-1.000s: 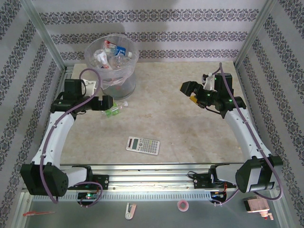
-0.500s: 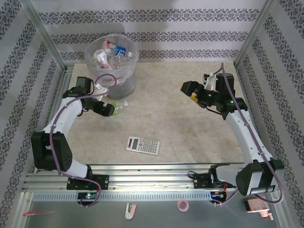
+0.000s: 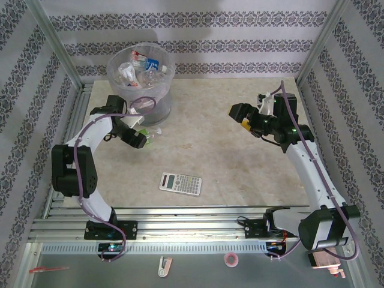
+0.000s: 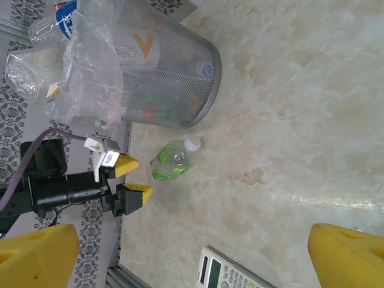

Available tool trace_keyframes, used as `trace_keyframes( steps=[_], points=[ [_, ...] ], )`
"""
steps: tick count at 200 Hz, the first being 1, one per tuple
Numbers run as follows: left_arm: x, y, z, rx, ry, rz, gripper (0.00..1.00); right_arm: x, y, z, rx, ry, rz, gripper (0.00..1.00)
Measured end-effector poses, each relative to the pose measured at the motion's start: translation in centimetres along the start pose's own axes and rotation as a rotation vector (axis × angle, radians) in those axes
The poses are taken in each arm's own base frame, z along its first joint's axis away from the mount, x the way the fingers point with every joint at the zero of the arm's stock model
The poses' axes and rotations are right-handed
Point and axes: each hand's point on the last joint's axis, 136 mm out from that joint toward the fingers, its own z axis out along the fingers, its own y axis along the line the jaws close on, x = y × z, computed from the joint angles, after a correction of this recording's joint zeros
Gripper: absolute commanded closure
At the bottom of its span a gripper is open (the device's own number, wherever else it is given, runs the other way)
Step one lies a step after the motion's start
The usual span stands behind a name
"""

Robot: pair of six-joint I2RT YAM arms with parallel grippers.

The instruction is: Throw the plastic bottles in the bin

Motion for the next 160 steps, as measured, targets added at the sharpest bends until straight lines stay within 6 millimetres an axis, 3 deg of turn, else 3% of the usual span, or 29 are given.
trace_keyframes(
  steps=[90, 135, 160],
  points=[
    [-0.7, 0.7, 3.1, -0.129, 0.087, 0.085, 0.02, 0.4, -0.2, 0.0, 0.004, 0.005, 0.005, 0.02],
    [-0.9, 0.8, 4.6, -0.165, 0.123, 0.115, 0.15, 1.0, -0.4, 0.2, 0.005, 0.02, 0.007, 0.02],
    [-1.0, 0.6, 5.0, -0.171, 0.133, 0.12, 0.31, 1.0, -0.4, 0.2, 0.005, 0.02, 0.006, 0.02]
  ],
)
